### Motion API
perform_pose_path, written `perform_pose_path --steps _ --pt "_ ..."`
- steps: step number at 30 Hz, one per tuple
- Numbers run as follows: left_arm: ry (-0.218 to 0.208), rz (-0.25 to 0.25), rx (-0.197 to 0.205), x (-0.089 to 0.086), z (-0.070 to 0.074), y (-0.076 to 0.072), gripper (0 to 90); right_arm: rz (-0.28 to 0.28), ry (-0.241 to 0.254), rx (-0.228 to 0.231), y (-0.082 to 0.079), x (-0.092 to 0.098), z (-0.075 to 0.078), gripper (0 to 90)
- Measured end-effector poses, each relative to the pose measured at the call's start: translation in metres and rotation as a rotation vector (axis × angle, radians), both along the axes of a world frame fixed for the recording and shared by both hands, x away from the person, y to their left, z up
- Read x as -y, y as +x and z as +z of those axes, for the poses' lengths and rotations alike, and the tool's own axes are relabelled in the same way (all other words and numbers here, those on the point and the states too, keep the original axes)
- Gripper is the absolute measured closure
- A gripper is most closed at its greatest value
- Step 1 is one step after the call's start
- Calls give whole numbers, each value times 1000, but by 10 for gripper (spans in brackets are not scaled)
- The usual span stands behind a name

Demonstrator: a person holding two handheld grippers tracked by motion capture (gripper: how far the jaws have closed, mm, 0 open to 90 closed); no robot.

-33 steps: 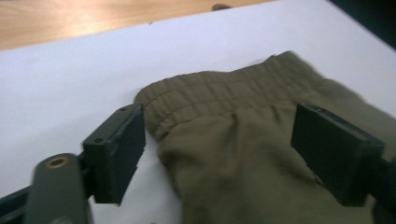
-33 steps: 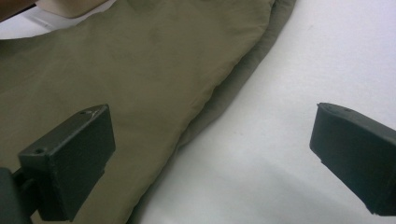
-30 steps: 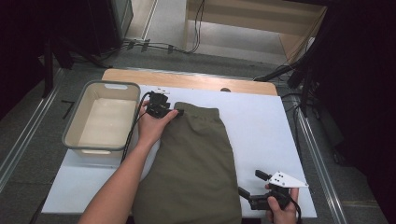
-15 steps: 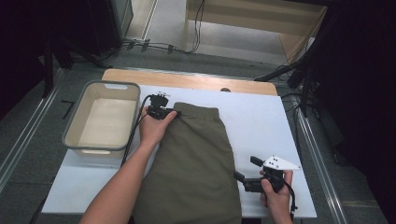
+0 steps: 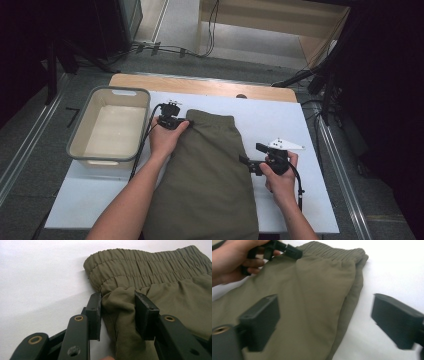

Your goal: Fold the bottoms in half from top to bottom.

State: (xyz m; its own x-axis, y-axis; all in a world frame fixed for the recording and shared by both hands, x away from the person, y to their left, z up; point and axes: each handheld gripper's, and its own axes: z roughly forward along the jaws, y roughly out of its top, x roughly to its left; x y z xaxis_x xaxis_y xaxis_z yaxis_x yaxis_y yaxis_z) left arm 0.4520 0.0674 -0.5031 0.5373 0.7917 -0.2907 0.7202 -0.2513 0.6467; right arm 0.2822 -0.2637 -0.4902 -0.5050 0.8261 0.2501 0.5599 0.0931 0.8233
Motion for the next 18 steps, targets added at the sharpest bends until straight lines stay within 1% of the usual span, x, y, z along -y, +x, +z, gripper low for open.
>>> perform_pose_path --steps 2,4,7,9,15,16,18 --pt "-3 0 -2 0 0 0 604 2 -14 -1 10 -4 1 174" --pt "-1 3 0 1 0 -1 606 7 -35 -6 19 -8 2 188" --pt "3 3 2 2 0 -1 607 -3 -60 -13 32 -14 4 205" --pt "-2 5 1 3 0 -1 607 -20 -75 -21 41 -17 4 226" --pt "-14 7 1 8 -1 -2 606 -63 -84 -40 65 -24 1 271" --pt "-9 5 3 9 0 -2 606 -73 -93 -45 69 -24 0 283" --pt "-11 0 1 8 0 -2 603 -92 -110 -54 77 -25 -2 306"
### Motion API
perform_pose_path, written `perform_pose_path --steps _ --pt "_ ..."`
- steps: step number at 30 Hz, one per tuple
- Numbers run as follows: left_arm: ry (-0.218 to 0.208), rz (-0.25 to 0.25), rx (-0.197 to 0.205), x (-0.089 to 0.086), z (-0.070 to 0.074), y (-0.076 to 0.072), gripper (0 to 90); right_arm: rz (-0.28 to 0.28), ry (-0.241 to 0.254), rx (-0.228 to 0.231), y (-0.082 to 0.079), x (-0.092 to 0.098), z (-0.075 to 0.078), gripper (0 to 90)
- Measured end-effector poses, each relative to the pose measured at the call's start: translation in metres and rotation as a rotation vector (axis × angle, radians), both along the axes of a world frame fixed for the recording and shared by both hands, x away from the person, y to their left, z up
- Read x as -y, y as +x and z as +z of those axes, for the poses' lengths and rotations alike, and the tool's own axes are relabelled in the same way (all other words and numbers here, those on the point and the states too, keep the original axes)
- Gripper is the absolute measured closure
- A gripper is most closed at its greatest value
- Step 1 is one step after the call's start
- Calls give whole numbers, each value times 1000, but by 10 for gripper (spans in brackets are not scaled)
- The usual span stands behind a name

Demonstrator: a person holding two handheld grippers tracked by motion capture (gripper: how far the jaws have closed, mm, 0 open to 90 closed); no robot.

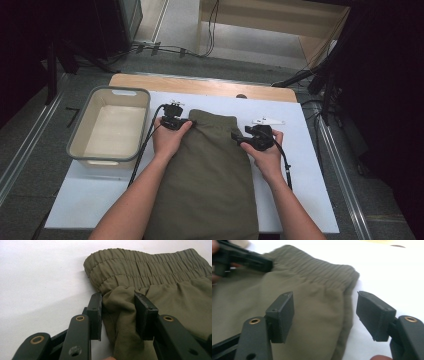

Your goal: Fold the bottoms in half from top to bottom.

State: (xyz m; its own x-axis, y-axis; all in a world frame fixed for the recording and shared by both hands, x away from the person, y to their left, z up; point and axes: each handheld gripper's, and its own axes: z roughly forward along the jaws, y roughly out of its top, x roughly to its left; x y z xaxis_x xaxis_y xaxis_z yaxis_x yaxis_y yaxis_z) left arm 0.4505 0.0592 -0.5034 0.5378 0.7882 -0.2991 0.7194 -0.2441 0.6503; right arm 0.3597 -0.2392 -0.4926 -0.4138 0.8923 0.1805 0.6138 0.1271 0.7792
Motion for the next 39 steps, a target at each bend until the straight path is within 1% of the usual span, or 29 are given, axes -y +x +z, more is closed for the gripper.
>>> perform_pose_path --steps 3,5,6,7,8,10,12,15,17,19,20,22,23,27,29,30,31,33,35,37,39 --pt "-16 -6 -7 -3 0 2 585 -35 0 -22 13 4 -4 334" --pt "-19 2 3 -4 2 3 554 -45 29 -47 21 7 -6 355" --pt "-21 4 11 -5 4 3 534 -48 31 -54 25 7 -7 364" --pt "-28 11 20 -5 5 3 518 -47 21 -62 28 6 -8 373" --pt "-26 17 28 -5 7 3 501 -44 13 -67 31 5 -9 378" --pt "-21 23 33 -4 9 5 476 -47 -4 -72 37 3 -11 382" --pt "-12 26 34 -2 10 7 473 -49 -22 -85 42 0 -14 377" --pt "4 21 25 -1 10 11 465 -48 -27 -100 48 -3 -19 374" --pt "4 23 16 -1 8 12 466 -49 -30 -111 51 -3 -22 371" --pt "10 22 5 -1 6 12 467 -48 -26 -120 52 -3 -25 369" --pt "16 17 -3 0 5 12 470 -45 -21 -117 52 -3 -27 369" --pt "15 0 -30 0 3 12 530 -34 -48 -105 51 -5 -27 370" --pt "13 2 -32 0 3 12 538 -26 -56 -99 51 -5 -28 372" --pt "-2 -2 -57 0 2 12 571 -29 -45 -108 50 -6 -27 412" --pt "-26 -5 -75 -1 1 13 605 -27 -43 -110 50 -7 -27 467" --pt "-31 -7 -82 -2 1 13 622 -24 -33 -110 50 -7 -28 511" --pt "-32 -9 -84 -1 1 13 641 -17 -20 -114 50 -7 -28 559" --pt "-24 -16 -80 0 1 12 674 -12 0 -119 50 -7 -28 602" --pt "-17 -26 -76 0 2 12 698 -3 31 -131 51 -5 -29 670" --pt "-17 -37 -72 1 3 11 739 4 48 -139 51 -4 -29 728" --pt "-18 -50 -75 1 4 10 771 3 48 -138 50 -5 -29 766"
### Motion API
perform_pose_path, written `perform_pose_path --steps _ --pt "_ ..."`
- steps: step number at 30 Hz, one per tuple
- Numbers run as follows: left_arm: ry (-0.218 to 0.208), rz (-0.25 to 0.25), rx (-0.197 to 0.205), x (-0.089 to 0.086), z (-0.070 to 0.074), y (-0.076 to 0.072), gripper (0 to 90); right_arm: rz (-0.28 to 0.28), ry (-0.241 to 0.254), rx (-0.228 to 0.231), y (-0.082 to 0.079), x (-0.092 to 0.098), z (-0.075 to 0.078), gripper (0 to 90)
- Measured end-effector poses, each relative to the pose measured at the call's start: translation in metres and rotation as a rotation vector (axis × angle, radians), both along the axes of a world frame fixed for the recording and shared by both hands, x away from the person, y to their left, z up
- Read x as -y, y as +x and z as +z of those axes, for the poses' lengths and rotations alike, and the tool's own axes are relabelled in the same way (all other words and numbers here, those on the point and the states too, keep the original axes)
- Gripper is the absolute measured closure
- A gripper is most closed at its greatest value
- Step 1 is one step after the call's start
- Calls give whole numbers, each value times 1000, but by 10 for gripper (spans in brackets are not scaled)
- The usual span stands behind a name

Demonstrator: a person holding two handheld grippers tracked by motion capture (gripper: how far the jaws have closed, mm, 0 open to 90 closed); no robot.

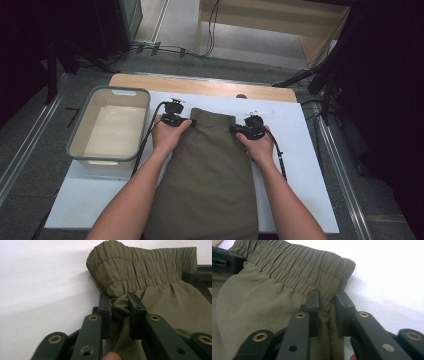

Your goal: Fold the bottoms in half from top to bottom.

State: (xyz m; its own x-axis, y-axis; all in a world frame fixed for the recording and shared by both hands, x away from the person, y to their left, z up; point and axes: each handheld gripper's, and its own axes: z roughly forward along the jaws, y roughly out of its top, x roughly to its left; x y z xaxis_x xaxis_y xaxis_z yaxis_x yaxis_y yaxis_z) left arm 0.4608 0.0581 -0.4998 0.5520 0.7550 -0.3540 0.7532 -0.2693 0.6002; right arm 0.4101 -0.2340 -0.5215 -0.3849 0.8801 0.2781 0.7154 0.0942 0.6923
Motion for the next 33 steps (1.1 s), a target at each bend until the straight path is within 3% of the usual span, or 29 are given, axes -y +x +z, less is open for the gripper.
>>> perform_pose_path --steps 4,8,14,17,21,25,33 --pt "5 -18 22 0 3 -1 794 10 -47 24 -2 -4 4 797" --pt "-10 -24 54 1 11 0 797 22 -48 59 -3 -1 11 804" --pt "-34 -35 143 6 44 6 798 0 -57 155 -1 6 35 803" --pt "-50 -33 211 9 63 7 797 -14 -62 212 1 8 52 802" --pt "-80 -24 281 6 82 3 797 1 -58 294 2 12 75 801" --pt "-92 -42 324 4 88 -3 797 17 -60 339 -3 12 84 801" --pt "-116 -33 334 -2 84 -14 796 48 -70 373 -15 11 88 800"
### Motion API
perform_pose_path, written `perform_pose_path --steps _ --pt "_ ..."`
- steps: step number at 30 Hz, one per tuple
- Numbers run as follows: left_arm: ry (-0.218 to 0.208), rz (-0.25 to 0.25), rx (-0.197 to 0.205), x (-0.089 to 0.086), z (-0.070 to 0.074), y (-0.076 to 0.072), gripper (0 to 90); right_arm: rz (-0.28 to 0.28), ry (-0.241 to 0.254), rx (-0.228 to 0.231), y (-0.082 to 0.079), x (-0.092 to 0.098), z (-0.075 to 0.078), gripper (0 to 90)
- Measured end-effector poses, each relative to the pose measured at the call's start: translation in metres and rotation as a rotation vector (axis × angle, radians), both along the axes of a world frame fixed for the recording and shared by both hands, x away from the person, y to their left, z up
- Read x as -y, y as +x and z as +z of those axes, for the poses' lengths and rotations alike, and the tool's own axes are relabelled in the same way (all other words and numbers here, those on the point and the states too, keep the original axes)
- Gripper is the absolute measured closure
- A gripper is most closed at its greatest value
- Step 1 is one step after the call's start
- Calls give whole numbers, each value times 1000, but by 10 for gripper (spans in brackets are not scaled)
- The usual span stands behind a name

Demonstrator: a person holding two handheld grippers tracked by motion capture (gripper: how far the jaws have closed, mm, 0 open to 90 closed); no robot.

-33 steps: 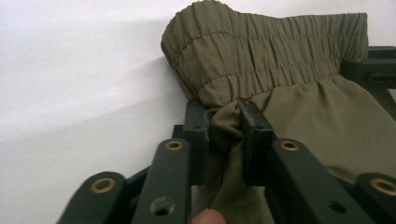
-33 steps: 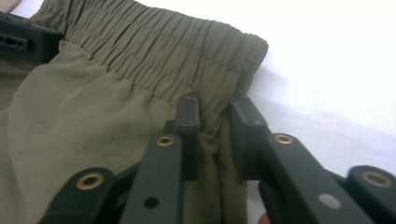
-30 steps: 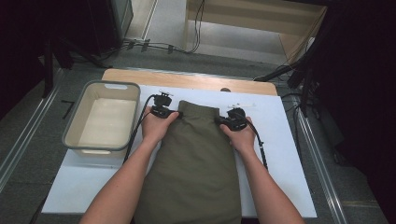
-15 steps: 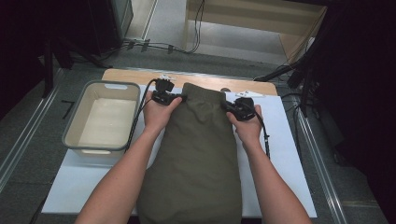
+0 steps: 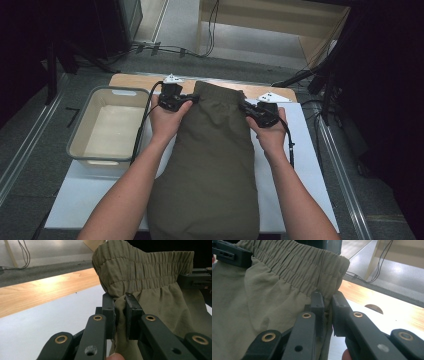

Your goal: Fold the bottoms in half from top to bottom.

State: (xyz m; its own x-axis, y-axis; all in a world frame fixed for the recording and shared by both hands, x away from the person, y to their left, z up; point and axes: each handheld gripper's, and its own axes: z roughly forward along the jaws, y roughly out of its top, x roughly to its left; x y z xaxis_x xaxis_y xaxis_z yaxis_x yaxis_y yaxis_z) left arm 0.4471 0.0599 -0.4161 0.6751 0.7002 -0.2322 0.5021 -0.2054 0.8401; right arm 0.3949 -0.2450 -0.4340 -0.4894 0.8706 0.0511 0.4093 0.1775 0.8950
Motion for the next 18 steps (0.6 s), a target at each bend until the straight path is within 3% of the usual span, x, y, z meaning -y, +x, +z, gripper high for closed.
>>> perform_pose_path --steps 18 --pt "-6 -4 26 -8 -5 -28 797 44 -16 32 -26 -4 -2 800"
